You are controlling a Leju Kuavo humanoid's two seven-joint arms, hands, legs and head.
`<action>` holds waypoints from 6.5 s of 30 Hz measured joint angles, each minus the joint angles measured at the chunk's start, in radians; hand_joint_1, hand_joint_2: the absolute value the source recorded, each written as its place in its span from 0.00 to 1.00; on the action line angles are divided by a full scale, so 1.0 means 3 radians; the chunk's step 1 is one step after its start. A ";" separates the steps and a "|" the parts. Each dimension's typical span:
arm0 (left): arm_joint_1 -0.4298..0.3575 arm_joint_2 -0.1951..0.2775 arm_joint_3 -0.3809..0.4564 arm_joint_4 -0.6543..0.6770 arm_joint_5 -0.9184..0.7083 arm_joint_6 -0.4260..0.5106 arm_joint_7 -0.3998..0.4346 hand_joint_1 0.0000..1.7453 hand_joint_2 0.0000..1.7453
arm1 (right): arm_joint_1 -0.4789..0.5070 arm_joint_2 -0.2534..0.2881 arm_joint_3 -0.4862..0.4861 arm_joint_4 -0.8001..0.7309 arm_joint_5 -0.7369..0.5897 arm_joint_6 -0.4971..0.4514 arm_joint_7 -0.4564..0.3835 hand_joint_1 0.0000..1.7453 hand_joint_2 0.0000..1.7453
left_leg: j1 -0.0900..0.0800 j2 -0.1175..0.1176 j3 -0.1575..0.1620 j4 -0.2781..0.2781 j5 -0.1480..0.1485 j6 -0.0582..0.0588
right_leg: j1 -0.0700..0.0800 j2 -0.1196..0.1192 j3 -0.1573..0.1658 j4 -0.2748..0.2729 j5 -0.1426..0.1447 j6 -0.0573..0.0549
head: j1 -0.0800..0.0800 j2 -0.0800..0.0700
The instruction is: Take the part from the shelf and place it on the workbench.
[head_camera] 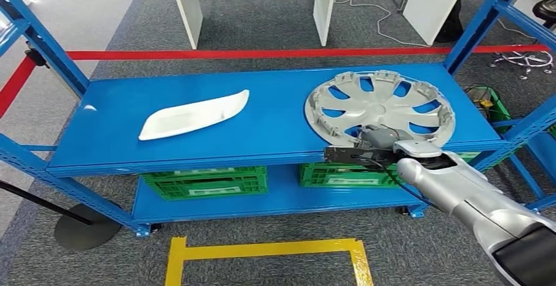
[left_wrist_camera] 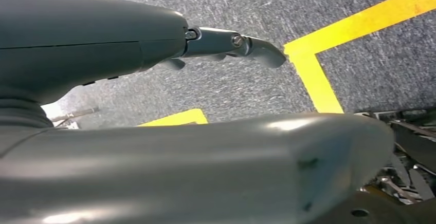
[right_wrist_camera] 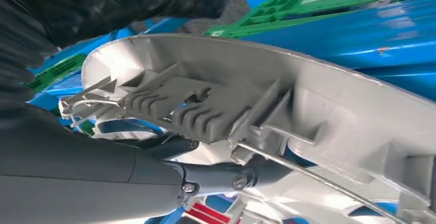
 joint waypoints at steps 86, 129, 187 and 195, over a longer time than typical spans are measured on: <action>0.0345 0.0084 0.0592 -0.0536 -0.0218 0.0243 0.0165 0.00 0.00 | 0.0728 -0.0135 -0.1574 -0.1936 0.0499 -0.1406 0.0414 1.00 1.00 | 0.0000 -0.0004 -0.0047 0.0001 0.0002 0.0000 | 0.0000 -0.0001 -0.0004 0.0001 0.0003 0.0001 | 0.0000 0.0000; 0.0349 0.0243 0.0379 -0.0926 -0.0067 0.0519 0.0064 0.00 0.50 | 0.1371 -0.0111 -0.2306 -0.2826 0.1522 -0.2989 -0.0173 1.00 1.00 | -0.0001 -0.0006 -0.0057 0.0000 0.0002 0.0000 | 0.0000 -0.0004 -0.0013 0.0002 0.0003 0.0001 | 0.0000 0.0000; 0.0195 0.0300 0.0020 -0.0917 0.0359 0.0419 -0.0258 0.00 1.00 | 0.1666 -0.0119 -0.2410 -0.3820 0.0366 -0.3006 -0.0950 1.00 1.00 | 0.0049 -0.0003 -0.0102 0.0026 0.0021 -0.0030 | -0.0093 -0.0009 -0.0333 0.0252 0.0175 0.0179 | 0.0033 0.0000; 0.0180 0.0324 -0.0012 -0.0915 0.0361 0.0409 -0.0267 0.00 1.00 | 0.1673 -0.0131 -0.2409 -0.3825 0.0318 -0.3011 -0.0945 1.00 1.00 | 0.0055 0.0017 -0.0440 0.0796 -0.0437 -0.0164 | -0.0087 -0.0020 -0.0477 0.0238 0.0224 -0.0025 | -0.0010 0.0000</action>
